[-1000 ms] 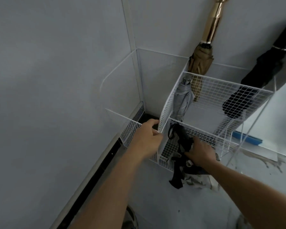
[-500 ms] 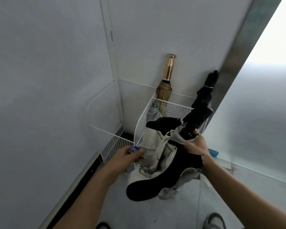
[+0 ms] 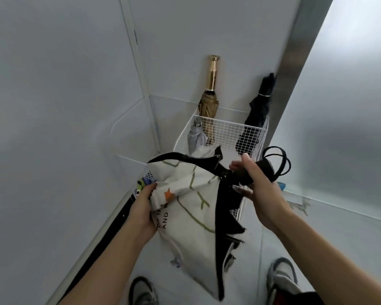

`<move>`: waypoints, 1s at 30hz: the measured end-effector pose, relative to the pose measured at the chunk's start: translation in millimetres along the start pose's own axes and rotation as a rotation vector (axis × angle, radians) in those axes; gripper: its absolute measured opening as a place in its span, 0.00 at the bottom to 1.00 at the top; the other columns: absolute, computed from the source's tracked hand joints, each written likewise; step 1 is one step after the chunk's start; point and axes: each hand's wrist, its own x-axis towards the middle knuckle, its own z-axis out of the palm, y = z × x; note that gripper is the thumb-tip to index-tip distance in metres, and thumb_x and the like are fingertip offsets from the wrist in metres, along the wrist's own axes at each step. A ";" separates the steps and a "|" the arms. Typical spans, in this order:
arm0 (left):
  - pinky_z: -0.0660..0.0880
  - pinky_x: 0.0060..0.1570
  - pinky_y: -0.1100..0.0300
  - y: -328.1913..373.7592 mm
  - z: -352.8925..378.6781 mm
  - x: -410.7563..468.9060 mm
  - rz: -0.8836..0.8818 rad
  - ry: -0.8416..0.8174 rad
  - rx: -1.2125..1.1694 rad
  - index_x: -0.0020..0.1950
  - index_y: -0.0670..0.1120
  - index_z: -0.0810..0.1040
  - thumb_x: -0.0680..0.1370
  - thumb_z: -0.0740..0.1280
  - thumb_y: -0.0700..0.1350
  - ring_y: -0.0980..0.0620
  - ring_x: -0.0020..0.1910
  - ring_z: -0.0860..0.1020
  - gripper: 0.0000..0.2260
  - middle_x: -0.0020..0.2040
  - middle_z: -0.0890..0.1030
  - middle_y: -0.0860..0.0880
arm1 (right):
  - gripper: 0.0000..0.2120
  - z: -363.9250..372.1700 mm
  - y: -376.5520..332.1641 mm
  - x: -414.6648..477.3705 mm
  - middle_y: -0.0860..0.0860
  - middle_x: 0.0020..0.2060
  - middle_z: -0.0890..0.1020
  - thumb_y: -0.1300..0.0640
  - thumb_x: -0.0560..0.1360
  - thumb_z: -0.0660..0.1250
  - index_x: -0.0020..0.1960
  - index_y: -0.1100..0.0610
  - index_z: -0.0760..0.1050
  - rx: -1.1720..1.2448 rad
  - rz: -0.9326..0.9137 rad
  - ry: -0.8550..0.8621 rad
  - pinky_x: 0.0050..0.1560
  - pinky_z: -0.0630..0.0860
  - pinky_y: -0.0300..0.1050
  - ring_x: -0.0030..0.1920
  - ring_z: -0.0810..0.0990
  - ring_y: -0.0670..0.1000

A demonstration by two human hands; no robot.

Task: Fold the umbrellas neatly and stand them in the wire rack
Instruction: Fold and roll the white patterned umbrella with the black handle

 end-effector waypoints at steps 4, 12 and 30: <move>0.77 0.43 0.52 -5.9 6.2 -6.1 -0.018 0.074 -0.042 0.53 0.45 0.82 0.82 0.60 0.49 0.45 0.46 0.82 0.13 0.44 0.86 0.44 | 0.15 -7.1 -5.3 -3.5 0.54 0.43 0.84 0.45 0.72 0.73 0.45 0.58 0.79 -0.068 -0.032 0.159 0.50 0.75 0.48 0.46 0.82 0.50; 0.80 0.51 0.47 5.7 -3.1 5.6 0.140 0.124 0.122 0.50 0.44 0.81 0.78 0.63 0.46 0.44 0.45 0.83 0.09 0.49 0.84 0.40 | 0.08 -18.0 -3.4 3.7 0.53 0.38 0.83 0.56 0.75 0.72 0.48 0.61 0.78 0.145 0.130 0.024 0.41 0.84 0.50 0.41 0.84 0.56; 0.69 0.57 0.66 -21.7 53.6 -20.9 0.683 -0.051 1.306 0.69 0.46 0.76 0.76 0.72 0.50 0.52 0.61 0.77 0.22 0.61 0.81 0.49 | 0.08 -9.5 -2.7 3.6 0.56 0.38 0.86 0.58 0.74 0.74 0.45 0.64 0.81 -0.118 0.026 -0.097 0.37 0.81 0.43 0.40 0.87 0.55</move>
